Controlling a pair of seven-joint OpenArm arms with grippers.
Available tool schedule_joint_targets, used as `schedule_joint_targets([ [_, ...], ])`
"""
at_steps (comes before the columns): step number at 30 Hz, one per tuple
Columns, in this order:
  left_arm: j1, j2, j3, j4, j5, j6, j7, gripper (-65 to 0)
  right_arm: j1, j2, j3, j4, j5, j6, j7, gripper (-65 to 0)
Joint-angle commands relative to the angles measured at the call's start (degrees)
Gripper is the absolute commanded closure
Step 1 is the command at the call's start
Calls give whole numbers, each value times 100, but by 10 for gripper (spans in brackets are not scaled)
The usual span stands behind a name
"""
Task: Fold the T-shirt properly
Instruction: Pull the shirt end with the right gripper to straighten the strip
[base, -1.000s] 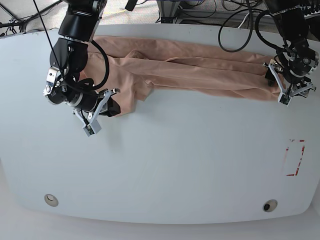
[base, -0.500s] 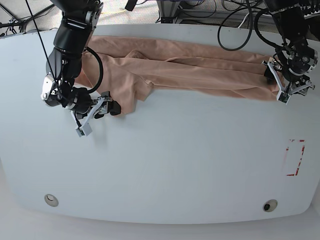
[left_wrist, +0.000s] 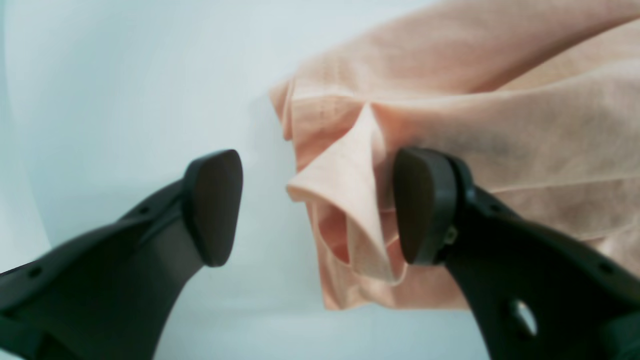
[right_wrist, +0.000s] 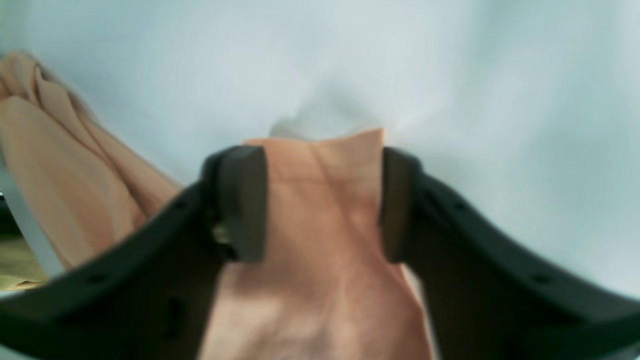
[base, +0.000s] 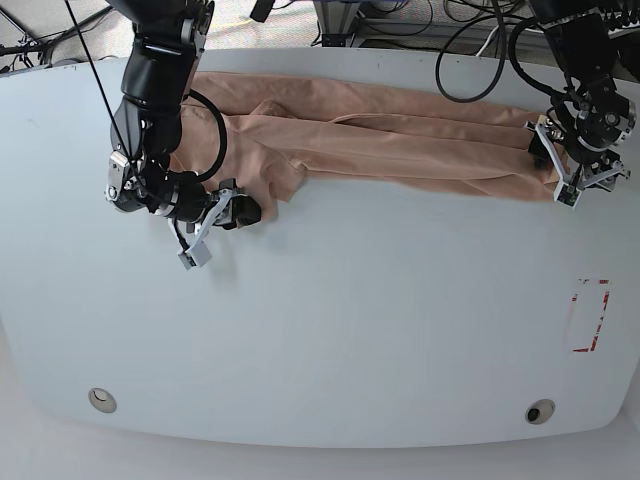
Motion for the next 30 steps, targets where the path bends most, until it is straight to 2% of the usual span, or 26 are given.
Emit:
schedule_joint_targets([
  [1,-43,-87,-26,80,-9,36,-67,-433,123,69,16,79,68,30,94,-92],
  [2,-43,-87,-26,80,-9,36,-67,-433,132,69,16,79,68,30,94,-32],
  [3,-43,-87,-26,80,-9,36,-67,-433,141,69,16,79,68,30,102,0],
  [8,-52,-87,-26,80,-9,36,-67,-433,97,77,24,536,76,30,32,0],
  [15,-43,-87,-26,80,-9,36,-67,-433,-492,69,60,1934,129,30,-566,0],
  [19,-43,-87,-26,19,-9,36,-67,-433,-1063,104,86,2470,964,30,-733,0],
  [22,-52,-96,-26,-184,-9,36,-67,-433,-1556,104,438,2716,1606,30,-812,0],
  [30,-43,-113,-17,-359,-9,36,-67,-433,-2505,112,948,3367,2186,30,-900,0],
])
